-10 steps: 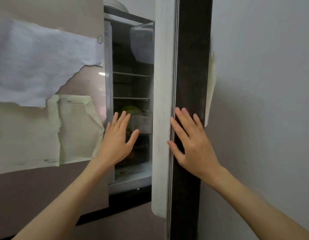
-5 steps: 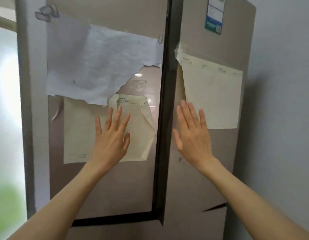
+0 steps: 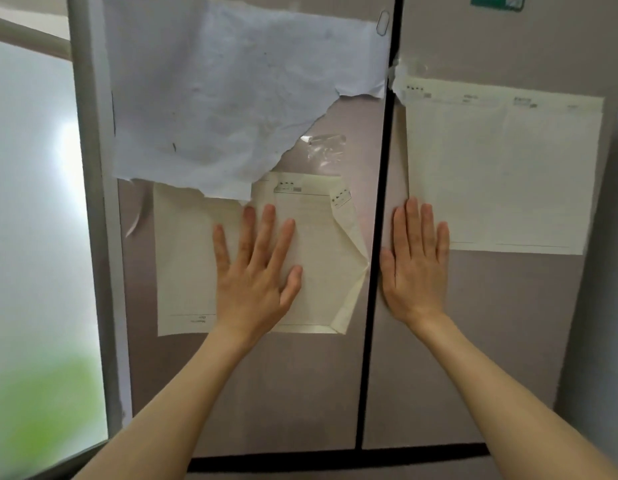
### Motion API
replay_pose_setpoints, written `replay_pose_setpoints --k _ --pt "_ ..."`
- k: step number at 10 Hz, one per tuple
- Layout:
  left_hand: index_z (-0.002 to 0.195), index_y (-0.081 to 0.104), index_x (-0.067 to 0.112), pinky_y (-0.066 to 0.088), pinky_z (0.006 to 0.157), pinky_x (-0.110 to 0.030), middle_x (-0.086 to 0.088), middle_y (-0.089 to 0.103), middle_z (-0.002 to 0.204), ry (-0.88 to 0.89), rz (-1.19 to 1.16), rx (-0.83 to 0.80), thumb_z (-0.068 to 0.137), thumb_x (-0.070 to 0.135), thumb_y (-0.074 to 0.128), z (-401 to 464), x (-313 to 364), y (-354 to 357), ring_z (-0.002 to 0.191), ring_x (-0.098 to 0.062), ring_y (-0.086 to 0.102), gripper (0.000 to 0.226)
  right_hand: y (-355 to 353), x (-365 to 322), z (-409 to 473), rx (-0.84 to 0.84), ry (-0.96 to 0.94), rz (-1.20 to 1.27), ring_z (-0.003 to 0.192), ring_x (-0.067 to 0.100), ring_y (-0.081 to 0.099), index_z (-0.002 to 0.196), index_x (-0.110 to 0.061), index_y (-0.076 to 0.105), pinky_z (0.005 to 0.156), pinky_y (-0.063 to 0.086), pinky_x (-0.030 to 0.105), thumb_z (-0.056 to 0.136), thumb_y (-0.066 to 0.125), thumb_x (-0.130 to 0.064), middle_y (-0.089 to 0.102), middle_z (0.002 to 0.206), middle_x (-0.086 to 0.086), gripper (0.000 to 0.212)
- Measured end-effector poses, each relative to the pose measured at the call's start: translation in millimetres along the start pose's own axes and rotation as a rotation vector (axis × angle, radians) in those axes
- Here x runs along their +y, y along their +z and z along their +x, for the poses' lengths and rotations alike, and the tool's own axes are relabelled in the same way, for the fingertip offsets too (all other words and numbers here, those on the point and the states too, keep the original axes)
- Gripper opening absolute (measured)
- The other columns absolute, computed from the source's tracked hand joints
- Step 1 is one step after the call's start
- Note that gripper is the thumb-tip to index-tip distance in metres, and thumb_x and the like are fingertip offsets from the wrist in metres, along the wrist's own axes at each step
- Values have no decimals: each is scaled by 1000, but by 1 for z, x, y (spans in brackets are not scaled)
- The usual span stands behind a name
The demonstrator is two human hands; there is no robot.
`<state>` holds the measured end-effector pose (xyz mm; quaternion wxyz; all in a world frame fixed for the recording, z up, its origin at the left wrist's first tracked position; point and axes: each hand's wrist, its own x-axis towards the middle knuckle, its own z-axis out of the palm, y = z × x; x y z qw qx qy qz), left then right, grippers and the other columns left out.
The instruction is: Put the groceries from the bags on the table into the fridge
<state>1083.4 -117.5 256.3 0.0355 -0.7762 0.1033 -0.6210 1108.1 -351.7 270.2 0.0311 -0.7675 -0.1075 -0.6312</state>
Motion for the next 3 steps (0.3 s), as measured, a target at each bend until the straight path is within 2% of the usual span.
replay_pose_setpoints --k 1,2,3 --pt "146 22 17 8 111 -63 -10 15 153 4 29 39 94 45 30 -1 -2 4 142 -30 12 59 7 -2 1 -1 33 1 144 12 -13 147 -10 11 116 -2 42 97 16 -32 10 154 3 55" --pt "146 22 17 9 110 -63 -10 16 152 4 35 61 93 45 32 -1 -2 7 142 -30 13 60 3 -1 2 5 41 73 144 14 -6 147 -11 15 116 -6 38 96 23 -32 15 154 8 56" --pt "146 21 18 9 111 -62 -9 15 153 -15 7 62 93 44 34 -1 1 3 142 -30 13 61 -27 -10 4 -10 132 414 142 13 13 140 -11 38 117 -3 45 92 34 -30 30 151 5 51"
